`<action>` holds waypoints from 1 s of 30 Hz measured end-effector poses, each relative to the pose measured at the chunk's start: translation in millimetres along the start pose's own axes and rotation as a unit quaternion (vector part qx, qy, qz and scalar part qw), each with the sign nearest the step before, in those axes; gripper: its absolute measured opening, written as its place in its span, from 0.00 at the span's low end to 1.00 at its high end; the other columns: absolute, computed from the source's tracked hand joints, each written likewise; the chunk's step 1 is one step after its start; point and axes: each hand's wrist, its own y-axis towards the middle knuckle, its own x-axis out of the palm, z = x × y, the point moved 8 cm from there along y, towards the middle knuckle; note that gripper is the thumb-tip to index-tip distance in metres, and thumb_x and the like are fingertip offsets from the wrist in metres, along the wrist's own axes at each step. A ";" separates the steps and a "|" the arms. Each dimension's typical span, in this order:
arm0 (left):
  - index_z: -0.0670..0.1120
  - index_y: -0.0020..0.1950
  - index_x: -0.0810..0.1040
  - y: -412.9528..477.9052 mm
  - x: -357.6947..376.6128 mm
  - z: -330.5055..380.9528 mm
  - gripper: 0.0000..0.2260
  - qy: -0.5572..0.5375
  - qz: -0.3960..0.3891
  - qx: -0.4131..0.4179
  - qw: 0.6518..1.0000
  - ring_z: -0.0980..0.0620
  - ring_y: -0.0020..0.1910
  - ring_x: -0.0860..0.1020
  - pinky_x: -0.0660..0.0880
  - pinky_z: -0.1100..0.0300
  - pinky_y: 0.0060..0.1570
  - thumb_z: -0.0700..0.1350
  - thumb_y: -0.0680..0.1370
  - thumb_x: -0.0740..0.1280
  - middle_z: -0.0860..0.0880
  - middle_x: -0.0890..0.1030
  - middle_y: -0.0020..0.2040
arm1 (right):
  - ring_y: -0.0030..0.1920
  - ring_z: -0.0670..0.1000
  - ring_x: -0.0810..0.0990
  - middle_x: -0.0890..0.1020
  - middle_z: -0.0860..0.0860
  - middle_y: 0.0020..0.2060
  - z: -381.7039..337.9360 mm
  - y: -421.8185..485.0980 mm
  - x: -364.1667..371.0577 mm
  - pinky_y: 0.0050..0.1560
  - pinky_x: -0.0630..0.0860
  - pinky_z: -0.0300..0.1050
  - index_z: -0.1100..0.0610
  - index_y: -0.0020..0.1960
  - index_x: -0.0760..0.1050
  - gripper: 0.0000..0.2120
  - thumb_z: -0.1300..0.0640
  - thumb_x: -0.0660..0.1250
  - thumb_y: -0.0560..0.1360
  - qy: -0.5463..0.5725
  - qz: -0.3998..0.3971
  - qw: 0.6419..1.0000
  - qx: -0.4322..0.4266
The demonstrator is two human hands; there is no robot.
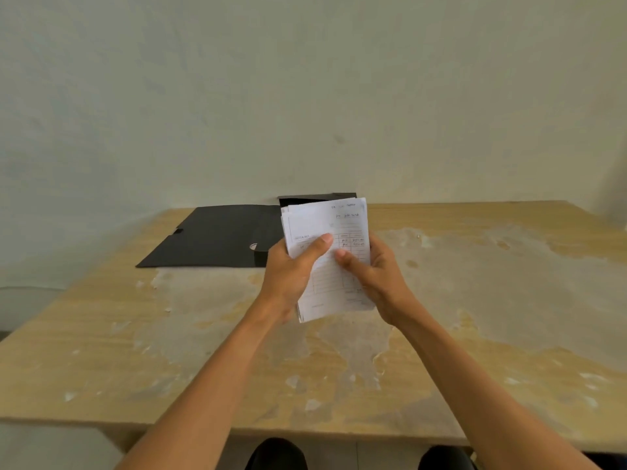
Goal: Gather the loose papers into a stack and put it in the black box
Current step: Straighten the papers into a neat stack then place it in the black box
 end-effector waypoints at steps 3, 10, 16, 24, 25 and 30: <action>0.48 0.51 0.82 5.7 -7.3 -5.4 0.08 0.005 0.006 -0.007 1.000 0.49 0.43 0.84 0.82 0.55 0.41 0.49 0.74 0.71 0.48 0.86 0.46 | 0.51 0.54 0.82 0.82 0.55 0.53 8.9 3.1 2.5 0.48 0.79 0.46 0.57 0.62 0.73 0.16 0.59 0.67 0.75 0.009 -0.006 1.000 0.010; 0.51 0.52 0.80 35.9 -7.9 -12.4 0.06 0.023 -0.015 -0.013 1.000 0.51 0.45 0.84 0.82 0.56 0.42 0.47 0.75 0.70 0.50 0.85 0.47 | 0.51 0.55 0.83 0.82 0.54 0.53 29.8 31.4 -0.7 0.49 0.81 0.49 0.55 0.61 0.73 0.16 0.57 0.69 0.74 0.014 0.037 0.999 0.037; 0.48 0.53 0.79 109.4 -20.1 -6.2 0.07 0.102 0.008 -0.023 0.995 0.52 0.46 0.82 0.79 0.58 0.43 0.39 0.77 0.67 0.51 0.83 0.48 | 0.51 0.54 0.82 0.81 0.55 0.55 51.1 102.3 0.2 0.49 0.81 0.53 0.58 0.62 0.70 0.25 0.48 0.71 0.71 -0.041 0.057 0.990 0.125; 0.38 0.61 0.75 226.7 -60.9 -50.4 0.13 0.177 0.042 -0.195 0.964 0.43 0.50 0.79 0.77 0.50 0.44 0.38 0.77 0.67 0.43 0.80 0.54 | 0.32 0.50 0.79 0.81 0.52 0.37 63.4 146.4 -33.9 0.30 0.76 0.45 0.52 0.62 0.66 0.17 0.46 0.62 0.77 -0.311 0.076 0.942 0.099; 0.38 0.62 0.75 236.2 -62.7 -60.6 0.15 0.183 0.044 -0.211 0.959 0.42 0.50 0.80 0.77 0.50 0.44 0.39 0.76 0.68 0.42 0.80 0.56 | 0.34 0.49 0.78 0.79 0.50 0.36 64.9 146.9 -38.8 0.35 0.78 0.47 0.52 0.61 0.68 0.16 0.45 0.61 0.77 -0.359 0.085 0.927 0.074; 0.37 0.63 0.74 264.7 -50.7 -109.2 0.16 0.206 0.021 -0.265 0.942 0.44 0.46 0.78 0.75 0.51 0.44 0.38 0.77 0.67 0.41 0.79 0.53 | 0.46 0.47 0.76 0.77 0.47 0.45 82.5 141.3 -48.7 0.45 0.76 0.44 0.52 0.58 0.71 0.14 0.45 0.59 0.78 -0.494 0.079 0.866 -0.009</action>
